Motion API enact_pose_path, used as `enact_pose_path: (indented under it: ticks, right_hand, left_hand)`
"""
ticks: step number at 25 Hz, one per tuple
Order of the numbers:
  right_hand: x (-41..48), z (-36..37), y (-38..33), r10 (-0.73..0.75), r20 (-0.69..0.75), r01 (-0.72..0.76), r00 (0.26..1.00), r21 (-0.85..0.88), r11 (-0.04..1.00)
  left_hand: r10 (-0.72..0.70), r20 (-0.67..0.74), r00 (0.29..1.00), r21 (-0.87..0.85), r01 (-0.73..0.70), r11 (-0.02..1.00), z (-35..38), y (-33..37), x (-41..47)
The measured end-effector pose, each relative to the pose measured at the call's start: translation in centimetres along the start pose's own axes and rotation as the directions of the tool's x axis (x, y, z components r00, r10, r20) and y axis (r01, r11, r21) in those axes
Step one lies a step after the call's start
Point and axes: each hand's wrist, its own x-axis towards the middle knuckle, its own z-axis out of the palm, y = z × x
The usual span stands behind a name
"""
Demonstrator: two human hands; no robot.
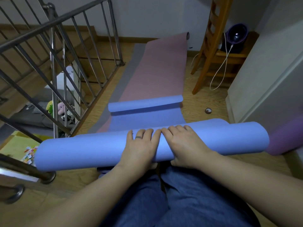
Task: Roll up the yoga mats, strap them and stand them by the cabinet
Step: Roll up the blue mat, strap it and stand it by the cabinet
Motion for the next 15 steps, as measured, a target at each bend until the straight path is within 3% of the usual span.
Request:
enact_pose_path:
  ticks: [4, 8, 13, 15]
  right_hand:
    - [0.0, -2.3, -0.1, -0.033, 0.069, 0.030, 0.997, 0.049, 0.998]
    - [-1.9, -5.4, -0.2, -0.130, 0.193, 0.114, 0.973, 0.093, 0.989]
    - [-2.4, -6.0, -0.1, -0.161, 0.426, 0.069, 0.890, 0.223, 0.972]
    - [-2.1, -5.8, 0.3, -0.138, 0.406, 0.038, 0.903, 0.245, 0.969]
  left_hand:
    - [-0.007, 0.097, 0.995, -0.062, 0.013, 0.998, -1.8, 0.0, 0.0]
    - [0.094, 0.146, 0.985, -0.150, -0.072, 0.986, -4.7, -0.2, -2.0]
    - [0.203, 0.374, 0.905, -0.289, -0.094, 0.953, -6.0, -0.2, -1.7]
    - [0.210, 0.512, 0.833, -0.325, -0.039, 0.945, -5.8, -0.7, 0.2]
